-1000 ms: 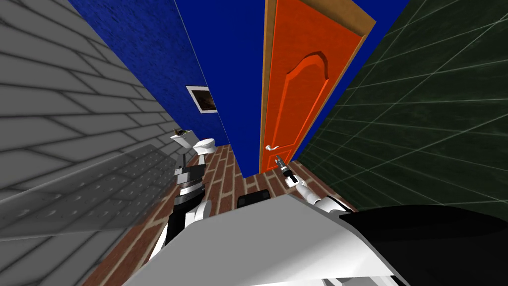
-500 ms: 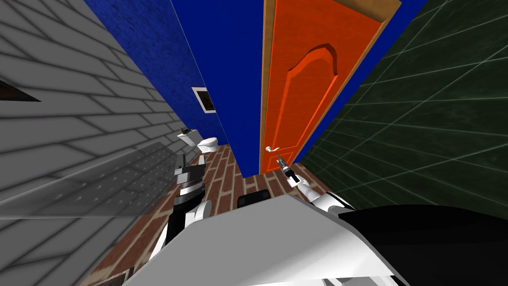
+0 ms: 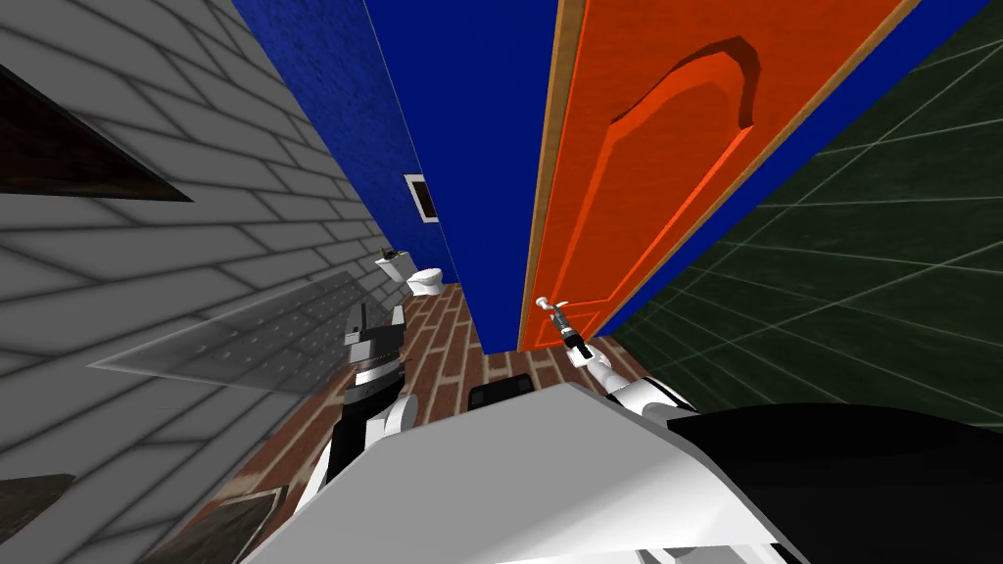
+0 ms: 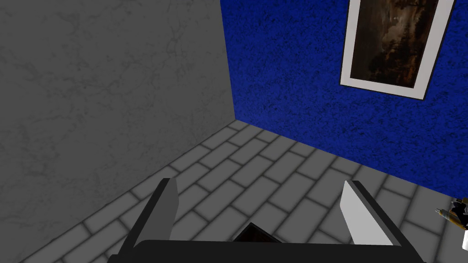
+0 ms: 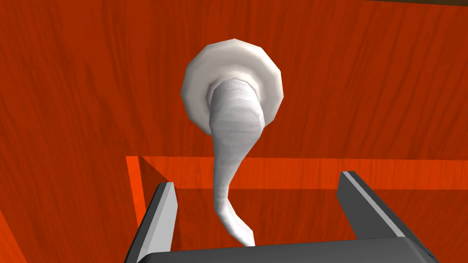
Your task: Pull the door open
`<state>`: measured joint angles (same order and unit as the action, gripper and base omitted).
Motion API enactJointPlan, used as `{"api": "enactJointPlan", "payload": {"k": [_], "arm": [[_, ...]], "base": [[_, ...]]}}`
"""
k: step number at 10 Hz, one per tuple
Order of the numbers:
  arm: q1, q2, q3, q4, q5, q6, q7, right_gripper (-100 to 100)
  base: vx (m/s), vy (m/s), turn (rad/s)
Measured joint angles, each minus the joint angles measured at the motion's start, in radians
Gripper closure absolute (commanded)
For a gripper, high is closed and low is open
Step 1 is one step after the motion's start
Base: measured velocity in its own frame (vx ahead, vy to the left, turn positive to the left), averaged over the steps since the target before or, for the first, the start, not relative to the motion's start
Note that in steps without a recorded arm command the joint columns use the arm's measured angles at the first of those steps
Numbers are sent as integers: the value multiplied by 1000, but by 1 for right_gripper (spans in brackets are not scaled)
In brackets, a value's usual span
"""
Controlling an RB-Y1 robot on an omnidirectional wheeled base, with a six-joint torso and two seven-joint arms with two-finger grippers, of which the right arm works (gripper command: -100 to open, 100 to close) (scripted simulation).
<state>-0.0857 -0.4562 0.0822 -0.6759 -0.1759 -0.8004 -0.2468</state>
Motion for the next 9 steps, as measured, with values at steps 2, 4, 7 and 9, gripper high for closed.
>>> {"api": "enactJointPlan", "payload": {"k": [2, 4, 7, 9], "arm": [[-21, 11, -33, 45, -14, -3, 18, -100], [-22, 11, -33, 46, -14, -3, 19, 100], [-21, 10, -34, 46, -15, -2, 17, 100], [-20, 10, -34, 46, -15, -1, 17, 100]], "base": [[126, -45, 129], [-17, 7, -30], [-16, 2, 1], [-59, -34, 54]]}}
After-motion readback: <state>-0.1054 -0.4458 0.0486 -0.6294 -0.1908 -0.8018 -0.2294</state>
